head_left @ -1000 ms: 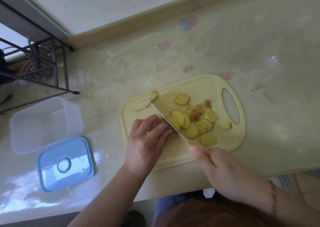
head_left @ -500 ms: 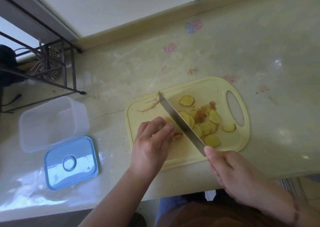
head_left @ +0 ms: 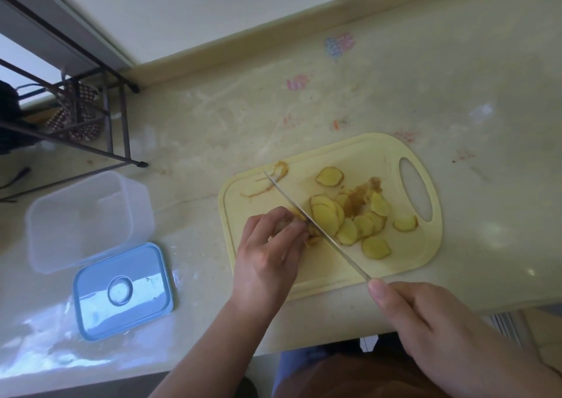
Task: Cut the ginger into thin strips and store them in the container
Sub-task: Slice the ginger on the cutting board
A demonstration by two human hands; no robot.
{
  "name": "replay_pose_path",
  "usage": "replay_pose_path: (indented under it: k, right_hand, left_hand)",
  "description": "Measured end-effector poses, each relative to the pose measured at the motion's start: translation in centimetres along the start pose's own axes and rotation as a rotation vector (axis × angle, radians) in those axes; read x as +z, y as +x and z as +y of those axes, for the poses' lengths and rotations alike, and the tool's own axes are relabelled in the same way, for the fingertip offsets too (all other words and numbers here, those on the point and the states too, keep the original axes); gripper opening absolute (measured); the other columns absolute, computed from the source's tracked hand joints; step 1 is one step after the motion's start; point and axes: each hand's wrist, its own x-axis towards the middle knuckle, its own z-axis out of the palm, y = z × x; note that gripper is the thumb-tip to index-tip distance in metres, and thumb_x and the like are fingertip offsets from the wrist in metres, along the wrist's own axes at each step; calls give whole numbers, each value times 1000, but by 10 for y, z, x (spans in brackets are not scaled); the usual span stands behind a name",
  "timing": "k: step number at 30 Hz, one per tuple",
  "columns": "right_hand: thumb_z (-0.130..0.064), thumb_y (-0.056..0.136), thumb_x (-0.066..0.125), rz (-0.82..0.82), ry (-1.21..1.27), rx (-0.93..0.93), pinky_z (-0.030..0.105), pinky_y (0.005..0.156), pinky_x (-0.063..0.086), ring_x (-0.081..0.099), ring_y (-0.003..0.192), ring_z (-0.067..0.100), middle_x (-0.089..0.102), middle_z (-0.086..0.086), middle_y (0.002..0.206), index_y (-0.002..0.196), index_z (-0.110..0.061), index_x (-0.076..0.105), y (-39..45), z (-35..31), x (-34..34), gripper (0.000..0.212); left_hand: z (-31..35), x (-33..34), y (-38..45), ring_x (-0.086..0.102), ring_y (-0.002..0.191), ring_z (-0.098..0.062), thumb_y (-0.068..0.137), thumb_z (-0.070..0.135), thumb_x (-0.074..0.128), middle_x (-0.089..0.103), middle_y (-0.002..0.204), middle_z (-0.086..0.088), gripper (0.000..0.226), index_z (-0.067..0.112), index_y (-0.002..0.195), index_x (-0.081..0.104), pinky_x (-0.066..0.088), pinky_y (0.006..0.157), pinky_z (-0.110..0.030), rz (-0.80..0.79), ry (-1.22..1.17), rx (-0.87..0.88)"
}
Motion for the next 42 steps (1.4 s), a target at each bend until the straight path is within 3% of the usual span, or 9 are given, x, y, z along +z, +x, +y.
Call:
replay_pose_path:
  k: [4, 13, 18, 22, 24, 28, 32, 38, 42]
  right_hand:
    - [-88, 73, 15, 12, -26, -23, 28, 65, 42, 54, 58, 11, 53, -2, 55, 75, -20, 50, 0, 4, 1, 76]
    - [-77, 78, 22, -62, 7, 9, 28, 60, 38, 43, 52, 11, 44, -4, 53, 62, -20, 39, 10, -10, 0, 62]
    - [-83, 71, 15, -76, -19, 133, 20, 79, 43, 60, 76, 6, 66, 8, 74, 82, -6, 64, -1, -5, -9, 92]
    - [-78, 75, 19, -115, -25, 59, 26, 64, 40, 48, 56, 14, 46, -6, 54, 65, -10, 46, 16, -12, -3, 74]
    - [-78, 74, 19, -101, -17, 30, 27, 61, 39, 46, 53, 10, 48, -8, 51, 64, -14, 44, 20, -15, 0, 69]
    - [-83, 60, 24, 24, 77, 131, 17, 72, 40, 59, 76, -1, 69, 4, 73, 85, -8, 71, 1, -2, -1, 91]
    - [-99, 54, 28, 166, 171, 43, 16, 76, 42, 60, 74, -3, 68, -6, 84, 74, -17, 72, -10, -1, 4, 94]
    - [-103, 62, 17, 284, 71, -39, -7, 72, 33, 56, 84, -15, 65, -9, 87, 74, -31, 71, -10, 7, 11, 91]
    - [-96, 73, 16, 199, -16, -78, 8, 66, 40, 59, 73, -2, 62, -11, 75, 68, -21, 63, -2, 11, 10, 88]
  left_hand:
    - [-1, 1, 0, 58, 83, -26, 97, 19, 64, 70, 107, -7, 18, 9, 96, 80, 47, 79, -30, 6, -7, -4]
    - [-2, -1, 1, 59, 83, -27, 95, 17, 68, 70, 107, -5, 13, 12, 97, 80, 48, 78, -31, 0, -4, 14]
    - [-4, 0, 1, 58, 83, -26, 94, 15, 70, 69, 105, -4, 11, 12, 97, 80, 47, 80, -27, -10, -3, 22]
    - [-4, 0, 1, 58, 82, -27, 94, 15, 71, 70, 107, -4, 11, 13, 97, 81, 47, 79, -29, -3, 0, 24]
    - [-3, -1, 2, 59, 82, -27, 94, 16, 70, 69, 107, -4, 12, 13, 98, 80, 47, 79, -30, -17, -7, 21]
    - [-7, -3, 3, 60, 85, -26, 96, 19, 69, 69, 106, -5, 14, 12, 98, 80, 46, 81, -26, -33, -19, 22]
    - [-7, -3, 2, 59, 84, -25, 96, 20, 68, 70, 106, -4, 14, 12, 97, 80, 46, 80, -26, -33, -20, 15]
    - [-6, -1, 1, 56, 81, -23, 101, 24, 62, 70, 105, -6, 25, 9, 92, 80, 46, 78, -27, 3, -14, 38]
    - [-6, -1, 1, 56, 82, -23, 101, 23, 63, 70, 107, -7, 22, 10, 95, 80, 47, 78, -29, 6, -12, 48]
